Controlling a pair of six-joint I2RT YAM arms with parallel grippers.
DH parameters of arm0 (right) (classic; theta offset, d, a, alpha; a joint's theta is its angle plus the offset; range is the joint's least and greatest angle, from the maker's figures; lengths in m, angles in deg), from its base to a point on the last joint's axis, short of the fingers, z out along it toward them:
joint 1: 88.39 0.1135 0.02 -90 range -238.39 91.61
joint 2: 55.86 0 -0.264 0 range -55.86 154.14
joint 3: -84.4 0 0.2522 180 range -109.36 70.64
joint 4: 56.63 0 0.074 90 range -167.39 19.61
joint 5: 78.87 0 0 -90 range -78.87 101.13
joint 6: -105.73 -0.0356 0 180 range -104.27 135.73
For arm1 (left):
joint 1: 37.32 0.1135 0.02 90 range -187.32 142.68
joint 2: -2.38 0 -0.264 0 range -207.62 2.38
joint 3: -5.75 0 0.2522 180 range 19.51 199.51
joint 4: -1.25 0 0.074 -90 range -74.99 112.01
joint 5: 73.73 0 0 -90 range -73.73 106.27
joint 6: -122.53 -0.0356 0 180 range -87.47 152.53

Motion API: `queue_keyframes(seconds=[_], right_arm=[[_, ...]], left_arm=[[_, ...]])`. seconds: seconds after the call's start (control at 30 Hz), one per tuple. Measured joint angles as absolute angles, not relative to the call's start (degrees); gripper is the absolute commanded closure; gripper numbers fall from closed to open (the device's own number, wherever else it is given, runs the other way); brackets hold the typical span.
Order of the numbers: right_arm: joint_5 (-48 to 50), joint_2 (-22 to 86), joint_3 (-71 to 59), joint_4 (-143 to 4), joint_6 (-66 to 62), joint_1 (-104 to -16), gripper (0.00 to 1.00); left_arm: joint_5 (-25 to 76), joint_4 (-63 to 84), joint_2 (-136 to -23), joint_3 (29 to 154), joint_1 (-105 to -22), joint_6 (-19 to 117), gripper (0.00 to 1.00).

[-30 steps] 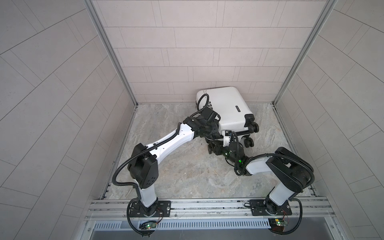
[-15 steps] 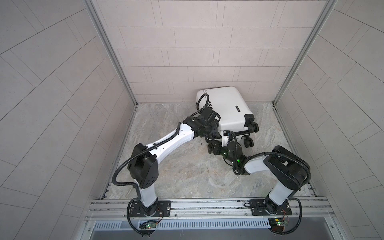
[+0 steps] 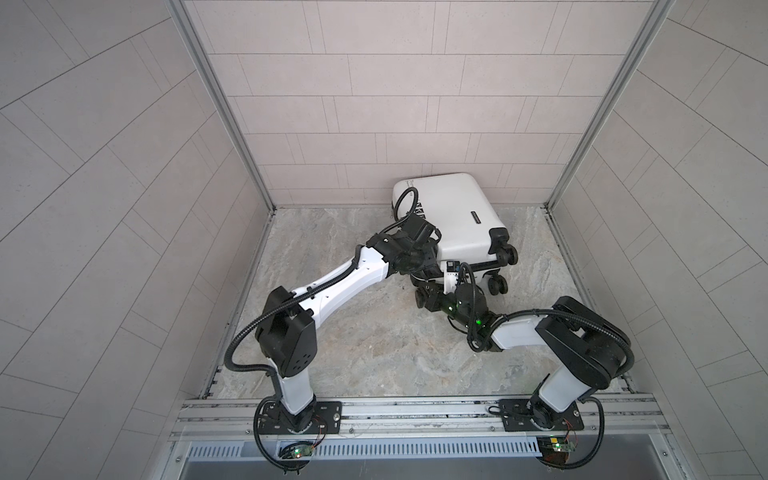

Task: Pack the luggage
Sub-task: 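Close the right gripper on the metal zipper pull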

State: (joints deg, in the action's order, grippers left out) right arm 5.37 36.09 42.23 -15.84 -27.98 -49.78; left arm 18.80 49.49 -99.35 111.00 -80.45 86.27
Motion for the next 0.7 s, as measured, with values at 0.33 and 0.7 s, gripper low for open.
queue_keyframes(seconds=[0.33, 0.7], right_arm=[[8.93, 28.52, 45.14, -22.77, -26.05, -51.94, 1.00], [10.09, 23.47, 48.31, -26.11, -24.83, -56.29, 1.00]], left_arm=[[18.65, 48.03, -98.23, 109.23, -79.75, 86.27, 1.00], [19.37, 47.61, -97.34, 108.09, -79.40, 86.27, 1.00]])
